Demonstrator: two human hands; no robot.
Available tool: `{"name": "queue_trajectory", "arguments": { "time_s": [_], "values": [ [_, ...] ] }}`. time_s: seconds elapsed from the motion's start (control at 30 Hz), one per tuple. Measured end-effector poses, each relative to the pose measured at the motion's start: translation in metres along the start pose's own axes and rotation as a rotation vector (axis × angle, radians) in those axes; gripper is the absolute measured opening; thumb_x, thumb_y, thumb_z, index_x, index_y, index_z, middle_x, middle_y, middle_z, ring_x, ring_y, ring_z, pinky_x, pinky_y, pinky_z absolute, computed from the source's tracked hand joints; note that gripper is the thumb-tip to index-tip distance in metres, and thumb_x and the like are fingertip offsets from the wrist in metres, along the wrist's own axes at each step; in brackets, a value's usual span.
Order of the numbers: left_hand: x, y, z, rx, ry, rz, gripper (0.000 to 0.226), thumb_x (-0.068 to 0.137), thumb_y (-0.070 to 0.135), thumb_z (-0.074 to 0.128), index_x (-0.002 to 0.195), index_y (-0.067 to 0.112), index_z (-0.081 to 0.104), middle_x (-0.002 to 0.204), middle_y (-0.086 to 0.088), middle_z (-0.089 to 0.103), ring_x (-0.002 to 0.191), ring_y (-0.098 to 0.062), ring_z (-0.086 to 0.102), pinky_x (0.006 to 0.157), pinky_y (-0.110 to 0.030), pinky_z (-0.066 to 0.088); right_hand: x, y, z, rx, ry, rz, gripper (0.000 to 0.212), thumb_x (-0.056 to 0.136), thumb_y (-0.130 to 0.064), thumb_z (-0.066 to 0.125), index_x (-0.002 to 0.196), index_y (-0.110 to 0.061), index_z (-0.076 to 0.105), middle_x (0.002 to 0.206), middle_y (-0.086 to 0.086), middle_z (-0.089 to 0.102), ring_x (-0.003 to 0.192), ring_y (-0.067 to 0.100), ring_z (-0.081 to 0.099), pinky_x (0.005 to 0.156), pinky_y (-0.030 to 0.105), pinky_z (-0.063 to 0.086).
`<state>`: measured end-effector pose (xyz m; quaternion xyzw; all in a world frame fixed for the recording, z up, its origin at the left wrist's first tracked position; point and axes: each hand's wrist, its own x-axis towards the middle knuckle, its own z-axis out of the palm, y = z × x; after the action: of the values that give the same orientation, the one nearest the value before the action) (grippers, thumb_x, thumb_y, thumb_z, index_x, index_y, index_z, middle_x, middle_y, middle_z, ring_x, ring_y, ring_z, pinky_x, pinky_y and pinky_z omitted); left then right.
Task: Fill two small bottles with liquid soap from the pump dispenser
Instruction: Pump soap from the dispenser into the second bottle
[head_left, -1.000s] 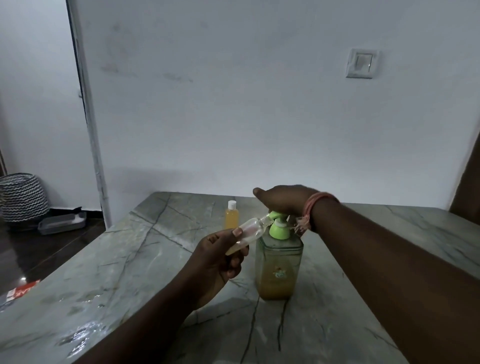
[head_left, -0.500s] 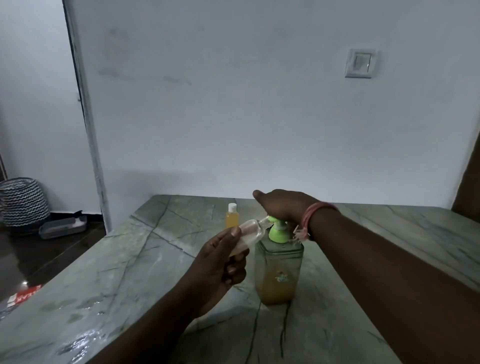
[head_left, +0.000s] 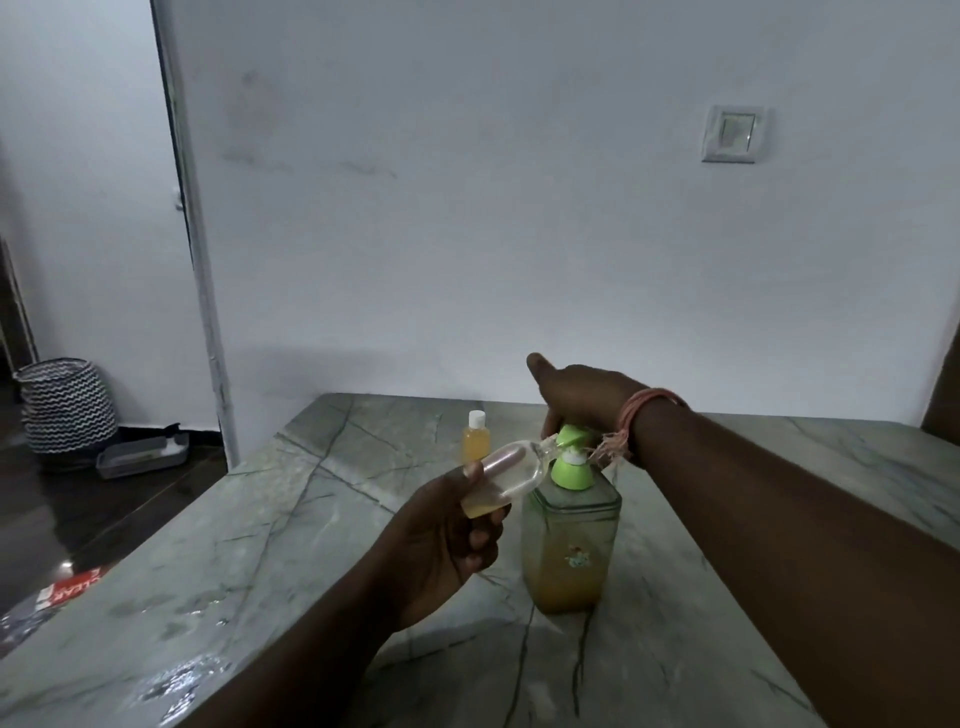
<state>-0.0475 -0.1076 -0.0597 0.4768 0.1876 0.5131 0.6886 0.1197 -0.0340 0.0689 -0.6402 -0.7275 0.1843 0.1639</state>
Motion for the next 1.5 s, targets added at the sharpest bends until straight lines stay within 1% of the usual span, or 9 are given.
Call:
{"name": "queue_trajectory", "arguments": {
  "time_s": [0.1,0.27,0.47,0.6,0.67,0.8,1.03,1.3,1.5],
  "values": [
    [0.002,-0.001,-0.001,0.03,-0.017,0.009,0.064,0.063,0.046,0.091,0.116,0.014,0.074,0.077,-0.009,0.056,0.056,-0.009,0.049,0.048,-0.019,0.044,0.006,0.005,0.012,-0.01,0.012,0.026,0.07,0.105,-0.052,0.016,0.136,-0.003,0.056,0.143,0.016,0.052,0.13,0.031,0.049,0.105,0.034,0.035],
    [0.004,-0.002,-0.002,0.093,-0.032,0.06,0.065,0.063,0.051,0.09,0.115,0.015,0.074,0.076,-0.007,0.055,0.054,-0.007,0.046,0.046,-0.018,0.042,0.017,0.009,0.015,0.011,0.061,0.075,0.062,0.105,-0.046,0.022,0.134,-0.003,0.056,0.141,0.016,0.053,0.125,0.031,0.052,0.101,0.032,0.038],
    [0.002,-0.004,0.004,0.226,-0.077,0.075,0.068,0.066,0.057,0.084,0.122,0.021,0.07,0.078,-0.008,0.049,0.055,-0.008,0.041,0.047,-0.021,0.035,0.025,0.014,0.022,0.036,0.231,0.085,0.041,0.095,-0.045,0.037,0.081,-0.013,0.058,0.104,0.011,0.066,0.096,0.03,0.059,0.081,0.034,0.043],
    [0.003,-0.005,0.003,0.245,-0.066,0.068,0.072,0.068,0.058,0.083,0.127,0.02,0.067,0.079,-0.009,0.045,0.056,-0.01,0.037,0.048,-0.023,0.032,0.019,0.014,0.023,0.016,0.263,0.117,0.031,0.098,-0.041,0.041,0.091,-0.015,0.057,0.114,0.009,0.064,0.093,0.027,0.053,0.079,0.031,0.037],
    [0.004,-0.005,0.003,0.253,-0.054,0.069,0.07,0.07,0.056,0.082,0.128,0.02,0.067,0.078,-0.008,0.047,0.055,-0.009,0.037,0.047,-0.022,0.032,0.011,0.009,0.018,0.0,0.222,0.104,0.031,0.1,-0.035,0.038,0.089,-0.013,0.056,0.118,0.01,0.063,0.093,0.027,0.053,0.081,0.031,0.04],
    [0.003,-0.006,0.002,0.246,-0.048,0.067,0.068,0.073,0.053,0.082,0.132,0.021,0.064,0.076,-0.006,0.046,0.054,-0.008,0.036,0.046,-0.02,0.034,0.008,0.003,0.012,0.13,0.16,0.125,0.043,0.106,-0.026,0.028,0.129,-0.005,0.057,0.14,0.016,0.052,0.124,0.03,0.051,0.099,0.033,0.039],
    [0.001,-0.004,-0.001,0.133,-0.111,0.011,0.081,0.069,0.068,0.075,0.136,0.025,0.06,0.077,-0.002,0.049,0.057,-0.007,0.036,0.046,-0.017,0.036,0.011,0.013,0.021,0.017,0.255,0.103,0.038,0.098,-0.046,0.036,0.101,-0.016,0.059,0.119,0.01,0.064,0.104,0.03,0.057,0.082,0.034,0.039],
    [0.004,0.004,-0.014,-0.217,-0.365,-0.197,0.062,0.103,0.053,0.036,0.151,0.012,0.04,0.095,-0.011,0.048,0.065,-0.012,0.033,0.054,-0.023,0.03,0.006,0.01,0.021,0.037,0.37,0.044,0.045,0.096,-0.052,0.04,0.11,-0.017,0.064,0.118,0.011,0.065,0.105,0.031,0.059,0.08,0.034,0.039],
    [0.004,0.0,-0.014,-0.17,-0.33,-0.232,0.06,0.102,0.048,0.045,0.153,0.016,0.036,0.094,-0.009,0.049,0.065,-0.011,0.026,0.053,-0.021,0.03,0.007,0.013,0.021,0.07,0.337,0.099,0.048,0.094,-0.053,0.041,0.109,-0.014,0.063,0.113,0.01,0.065,0.102,0.031,0.06,0.086,0.036,0.045]
  ]
}}
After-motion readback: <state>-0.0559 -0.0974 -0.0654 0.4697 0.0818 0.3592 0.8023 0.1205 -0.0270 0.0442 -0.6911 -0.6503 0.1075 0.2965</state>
